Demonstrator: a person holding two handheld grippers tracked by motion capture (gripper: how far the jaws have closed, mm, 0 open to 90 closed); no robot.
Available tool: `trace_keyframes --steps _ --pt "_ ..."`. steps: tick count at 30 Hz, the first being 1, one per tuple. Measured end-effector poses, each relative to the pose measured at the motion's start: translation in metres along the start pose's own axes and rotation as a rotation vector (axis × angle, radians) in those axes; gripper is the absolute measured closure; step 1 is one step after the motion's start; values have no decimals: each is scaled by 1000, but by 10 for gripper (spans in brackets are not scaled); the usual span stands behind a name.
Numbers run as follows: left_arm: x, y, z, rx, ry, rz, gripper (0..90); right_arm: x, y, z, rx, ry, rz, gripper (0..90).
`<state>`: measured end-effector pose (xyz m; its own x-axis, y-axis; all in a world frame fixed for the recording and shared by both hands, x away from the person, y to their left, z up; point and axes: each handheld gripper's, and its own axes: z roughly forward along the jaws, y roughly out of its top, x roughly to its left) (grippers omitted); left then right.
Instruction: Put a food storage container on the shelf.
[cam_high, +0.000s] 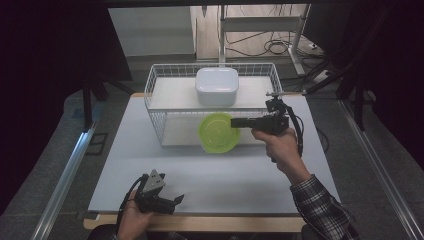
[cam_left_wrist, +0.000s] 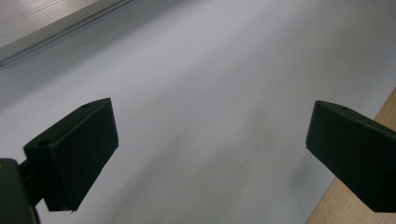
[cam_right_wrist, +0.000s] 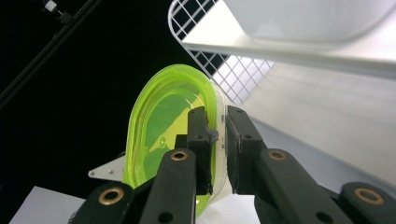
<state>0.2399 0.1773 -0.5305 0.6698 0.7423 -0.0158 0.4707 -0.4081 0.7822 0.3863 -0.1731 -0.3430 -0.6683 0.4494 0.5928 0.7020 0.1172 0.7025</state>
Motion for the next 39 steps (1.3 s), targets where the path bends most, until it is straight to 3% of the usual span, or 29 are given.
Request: trace_keyframes --steps 10,19,29,39 --pt "0 0 0 1 -2 -3 21 13 23 -9 -41 -6 -23 814" --pt "0 0 0 5 -2 -2 21 21 46 -15 -88 -6 -15 814" --pt "1 0 0 3 2 -13 20 27 76 -16 -140 -58 -10 813" --pt "3 -1 -1 4 -8 -20 18 23 103 -15 -206 -125 17 813"
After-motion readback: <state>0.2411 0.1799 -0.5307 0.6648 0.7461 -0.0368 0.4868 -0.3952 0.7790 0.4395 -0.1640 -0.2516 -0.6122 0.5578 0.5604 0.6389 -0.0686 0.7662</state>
